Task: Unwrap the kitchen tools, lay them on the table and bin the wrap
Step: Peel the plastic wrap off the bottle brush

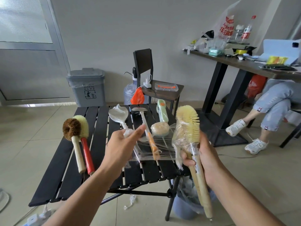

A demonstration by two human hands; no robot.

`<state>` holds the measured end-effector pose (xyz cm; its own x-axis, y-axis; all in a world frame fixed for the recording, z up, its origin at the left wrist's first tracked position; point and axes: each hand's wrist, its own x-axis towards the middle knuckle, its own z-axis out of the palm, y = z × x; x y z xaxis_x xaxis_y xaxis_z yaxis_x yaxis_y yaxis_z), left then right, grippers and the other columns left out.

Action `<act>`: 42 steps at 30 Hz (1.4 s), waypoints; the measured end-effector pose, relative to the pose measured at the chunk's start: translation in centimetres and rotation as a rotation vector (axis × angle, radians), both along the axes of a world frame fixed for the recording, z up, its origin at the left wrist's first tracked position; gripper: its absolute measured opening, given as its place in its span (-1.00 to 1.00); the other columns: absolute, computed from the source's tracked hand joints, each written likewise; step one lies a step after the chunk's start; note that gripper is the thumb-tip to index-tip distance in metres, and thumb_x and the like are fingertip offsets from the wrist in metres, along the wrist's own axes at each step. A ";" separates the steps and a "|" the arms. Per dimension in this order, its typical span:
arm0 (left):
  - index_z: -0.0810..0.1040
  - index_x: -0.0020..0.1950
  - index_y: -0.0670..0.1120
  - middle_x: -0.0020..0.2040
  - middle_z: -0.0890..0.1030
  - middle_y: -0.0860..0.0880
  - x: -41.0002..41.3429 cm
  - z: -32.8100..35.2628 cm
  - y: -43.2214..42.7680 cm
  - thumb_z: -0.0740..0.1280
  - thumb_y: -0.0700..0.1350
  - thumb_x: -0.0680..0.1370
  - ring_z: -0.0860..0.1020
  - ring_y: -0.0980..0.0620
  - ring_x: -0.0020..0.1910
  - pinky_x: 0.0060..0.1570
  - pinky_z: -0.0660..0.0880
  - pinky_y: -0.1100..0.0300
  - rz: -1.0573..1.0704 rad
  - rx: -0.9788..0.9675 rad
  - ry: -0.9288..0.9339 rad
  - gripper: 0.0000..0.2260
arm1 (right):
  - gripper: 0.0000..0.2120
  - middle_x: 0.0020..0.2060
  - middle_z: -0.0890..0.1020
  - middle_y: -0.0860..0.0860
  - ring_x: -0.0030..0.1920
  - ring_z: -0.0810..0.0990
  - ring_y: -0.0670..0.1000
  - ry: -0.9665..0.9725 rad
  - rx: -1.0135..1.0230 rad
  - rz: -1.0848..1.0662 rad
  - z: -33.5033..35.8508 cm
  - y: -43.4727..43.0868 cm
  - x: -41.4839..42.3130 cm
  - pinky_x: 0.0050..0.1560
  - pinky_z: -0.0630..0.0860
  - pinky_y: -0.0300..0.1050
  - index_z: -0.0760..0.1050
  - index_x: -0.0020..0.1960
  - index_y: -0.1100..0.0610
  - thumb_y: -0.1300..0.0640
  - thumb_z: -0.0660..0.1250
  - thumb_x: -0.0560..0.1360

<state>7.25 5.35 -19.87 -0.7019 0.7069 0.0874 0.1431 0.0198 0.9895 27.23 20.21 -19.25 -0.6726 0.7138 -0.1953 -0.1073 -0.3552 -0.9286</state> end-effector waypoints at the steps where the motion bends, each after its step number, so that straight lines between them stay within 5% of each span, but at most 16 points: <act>1: 0.49 -0.29 -0.18 -0.43 0.56 -0.06 0.3 0.0 0.0 0.54 0.30 0.46 0.44 0.00 -0.50 -0.50 0.43 0.19 -0.008 -0.012 0.025 -0.44 | -0.47 -0.35 0.55 0.20 -0.52 0.43 0.01 0.026 -0.032 0.020 -0.1 -0.1 -0.1 -0.58 0.32 -0.21 0.60 -0.10 0.17 -0.33 0.32 0.51; 6: 0.77 -0.12 -0.09 -0.18 0.77 -0.09 0.9 0.3 -0.2 0.57 0.07 0.45 0.66 0.13 -0.32 -0.34 0.57 0.29 -0.187 0.026 -0.036 -0.77 | -0.20 -0.19 0.61 0.15 -0.44 0.49 -0.05 0.120 -0.123 0.104 -0.1 -1.0 -0.6 -0.63 0.30 -0.31 0.64 0.15 0.22 -0.53 0.30 0.44; 10: 0.68 -0.02 -0.32 -0.08 0.76 -0.26 1.2 0.0 0.2 0.44 -0.17 0.62 0.76 -0.15 -0.11 0.06 0.72 -0.06 -0.213 0.142 -0.233 -0.81 | -0.38 -0.28 0.64 0.04 -0.51 0.49 -0.14 0.045 -0.125 0.143 -0.1 -1.3 -0.5 -0.61 0.31 -0.36 0.58 0.27 0.08 -0.31 0.55 0.40; 13: 0.59 -0.08 -0.24 -0.28 0.68 -0.15 1.2 0.0 0.7 0.34 -0.17 0.70 0.66 -0.05 -0.32 -0.02 0.67 -0.11 -0.175 0.109 -0.214 -0.79 | -0.44 -0.14 0.69 0.06 -0.37 0.57 -0.11 0.053 -0.079 0.187 -0.1 -1.4 -0.7 -0.58 0.34 -0.35 0.60 0.26 0.11 -0.03 0.67 0.35; 17: 0.41 0.06 -0.13 -0.31 0.52 -0.02 2.1 -0.2 1.3 0.30 -0.15 0.72 0.48 0.06 -0.42 -0.37 0.46 0.10 -0.196 0.025 -0.267 -0.90 | -0.74 -0.09 0.73 0.03 -0.29 0.61 -0.07 0.015 0.043 0.204 -0.2 -2.2 -1.1 -0.54 0.35 -0.34 0.76 -0.02 -0.06 -0.05 0.65 0.31; 20: 0.52 0.04 -0.11 -0.24 0.52 -0.07 2.6 0.0 1.2 0.39 0.08 0.62 0.49 0.00 -0.35 -0.31 0.42 0.13 -0.299 -0.026 -0.265 -0.74 | -0.71 -0.06 0.75 0.04 -0.23 0.70 -0.01 -0.010 0.085 0.179 -0.1 -2.4 -1.2 -0.53 0.38 -0.32 0.76 0.00 -0.09 -0.10 0.65 0.31; 24: 0.69 -0.07 -0.07 -0.09 0.72 -0.25 2.8 0.1 0.9 0.51 0.33 0.46 0.64 -0.25 -0.22 -0.22 0.56 -0.05 -0.366 -0.126 -0.011 -0.55 | -0.73 -0.05 0.77 0.10 -0.12 0.77 0.11 -0.054 0.103 0.175 0.3 -2.6 -1.1 -0.53 0.41 -0.29 0.76 0.02 -0.05 -0.11 0.64 0.36; 30: 0.73 -0.02 0.03 -0.02 0.78 -0.12 2.9 0.0 0.8 0.41 0.04 0.67 0.71 -0.31 0.00 0.10 0.63 -0.08 -0.354 0.001 -0.079 -0.85 | -0.61 -0.25 0.67 0.10 -0.37 0.59 0.00 -0.099 0.101 0.177 0.0 -2.2 -1.2 -0.43 0.55 -0.15 0.77 -0.04 0.04 -0.25 0.60 0.34; 37: 0.70 0.09 -0.24 0.02 0.77 -0.18 2.7 0.3 0.8 0.36 -0.23 0.68 0.76 -0.12 0.02 -0.01 0.66 0.18 -0.306 0.158 -0.237 -0.87 | -0.57 -0.15 0.73 0.17 -0.20 0.73 0.12 -0.122 0.004 0.169 -0.6 -1.9 -1.1 -0.23 0.67 -0.02 0.76 0.02 0.07 -0.29 0.43 0.54; 42: 0.64 0.18 -0.29 0.09 0.75 -0.25 2.7 0.5 0.5 0.34 -0.20 0.70 0.73 -0.22 0.11 0.00 0.67 0.09 -0.338 0.211 -0.239 -0.82 | -0.35 -0.28 0.68 0.09 -0.33 0.65 0.05 -0.179 0.110 0.079 -0.4 -2.1 -1.2 -0.31 0.63 -0.06 0.67 0.13 0.09 -0.41 0.59 0.33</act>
